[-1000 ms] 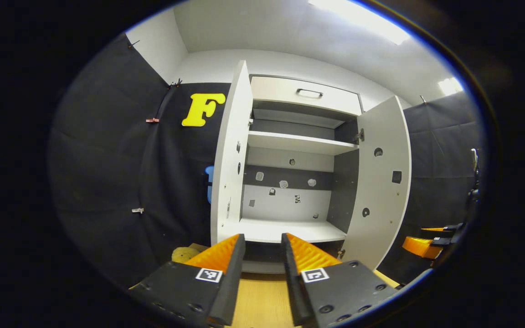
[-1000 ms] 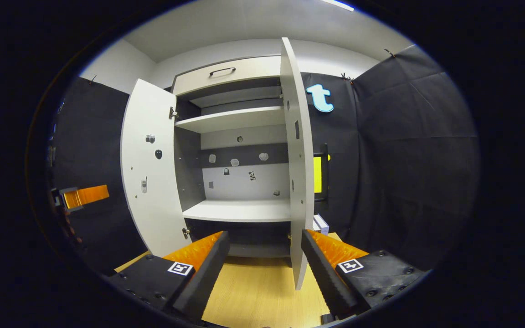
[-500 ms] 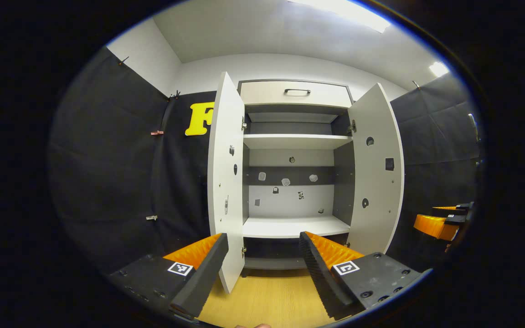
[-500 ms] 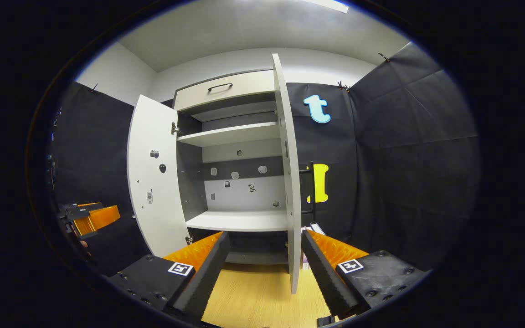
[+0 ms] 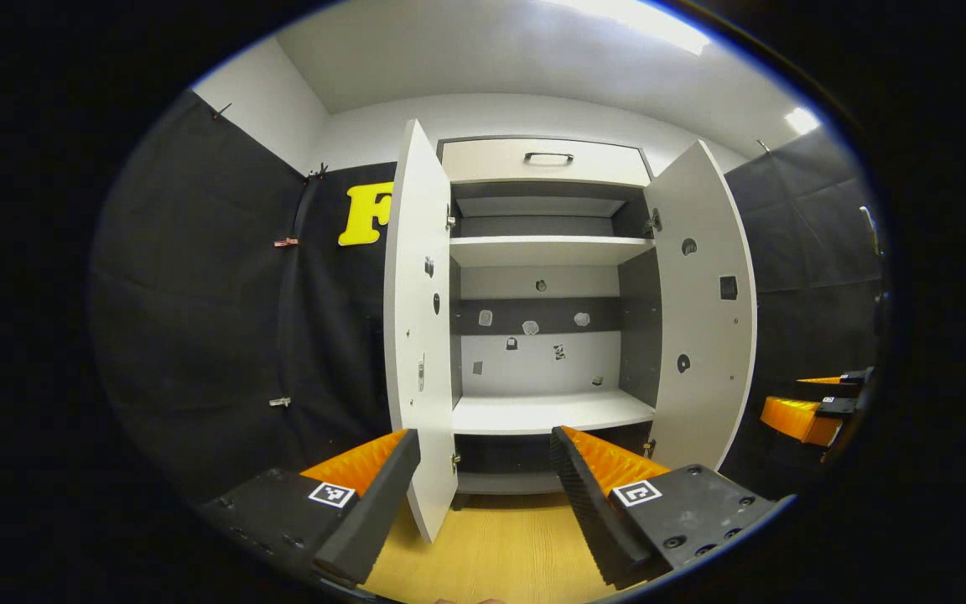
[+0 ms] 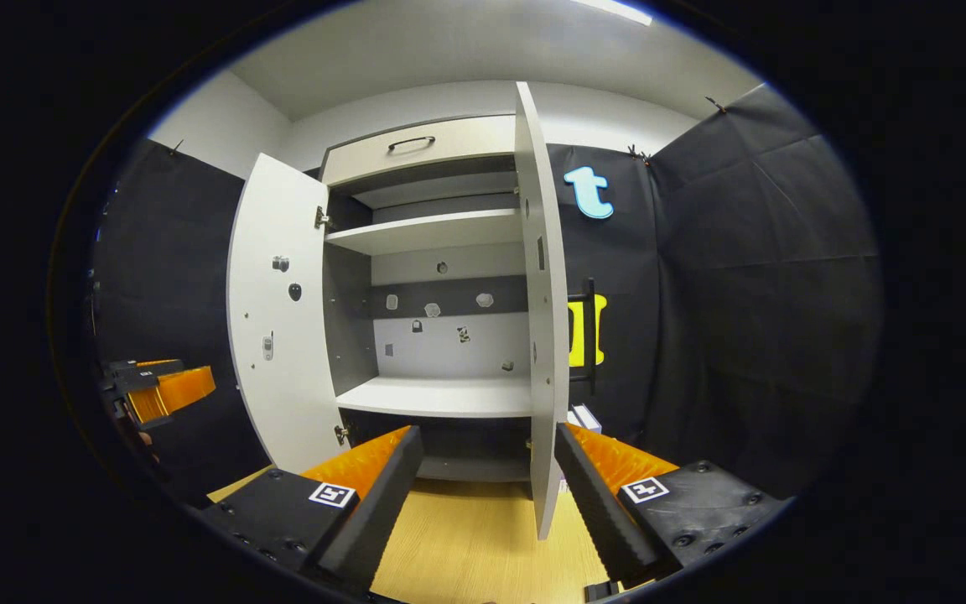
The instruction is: Open the right door of the double-door shoe cabinet with the right hand, and open the left door with the left hand.
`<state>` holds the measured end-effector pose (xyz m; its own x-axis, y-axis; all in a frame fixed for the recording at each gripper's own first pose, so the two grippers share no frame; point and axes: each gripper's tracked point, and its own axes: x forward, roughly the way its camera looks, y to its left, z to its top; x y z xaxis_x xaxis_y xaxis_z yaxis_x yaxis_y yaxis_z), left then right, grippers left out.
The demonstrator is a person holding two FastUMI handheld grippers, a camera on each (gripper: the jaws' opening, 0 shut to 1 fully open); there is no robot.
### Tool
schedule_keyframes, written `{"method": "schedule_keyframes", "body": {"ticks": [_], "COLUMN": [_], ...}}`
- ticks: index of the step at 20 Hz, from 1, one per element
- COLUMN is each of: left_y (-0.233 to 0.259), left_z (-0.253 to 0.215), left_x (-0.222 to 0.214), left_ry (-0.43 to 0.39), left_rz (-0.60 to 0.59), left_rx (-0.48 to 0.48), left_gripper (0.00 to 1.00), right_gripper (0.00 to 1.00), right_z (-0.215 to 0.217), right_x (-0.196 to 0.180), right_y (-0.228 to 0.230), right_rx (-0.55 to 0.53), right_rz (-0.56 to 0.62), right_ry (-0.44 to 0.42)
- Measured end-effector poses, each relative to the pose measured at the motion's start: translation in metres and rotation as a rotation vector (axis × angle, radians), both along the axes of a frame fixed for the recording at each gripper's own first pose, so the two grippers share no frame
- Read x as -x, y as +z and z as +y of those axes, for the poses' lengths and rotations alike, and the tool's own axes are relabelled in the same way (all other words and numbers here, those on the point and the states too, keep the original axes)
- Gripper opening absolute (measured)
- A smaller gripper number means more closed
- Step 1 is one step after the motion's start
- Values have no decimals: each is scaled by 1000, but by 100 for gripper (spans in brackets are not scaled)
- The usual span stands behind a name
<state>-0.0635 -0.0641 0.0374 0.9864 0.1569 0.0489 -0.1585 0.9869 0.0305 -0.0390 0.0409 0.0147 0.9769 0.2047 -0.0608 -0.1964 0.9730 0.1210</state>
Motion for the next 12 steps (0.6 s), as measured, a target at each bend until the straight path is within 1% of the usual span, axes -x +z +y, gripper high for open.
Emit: {"method": "schedule_keyframes", "body": {"ticks": [5,9,12], "left_y": [-6,-9,-13], "left_z": [6,5,9], "left_x": [-17,-31,-38], "left_ry": [-6,-30,-33], "left_rz": [3,-4,-10], "left_rx": [-6,-14,-10], "left_gripper": [95,95,96], "right_gripper": [99,99,99], "right_z": [8,11,11], "right_x": [-12,-18,-21], "right_y": [-13,-15,-22], "right_rx": [5,24,35], "right_rz": [30,14,23], "right_ry": [-25,-44,-56]}}
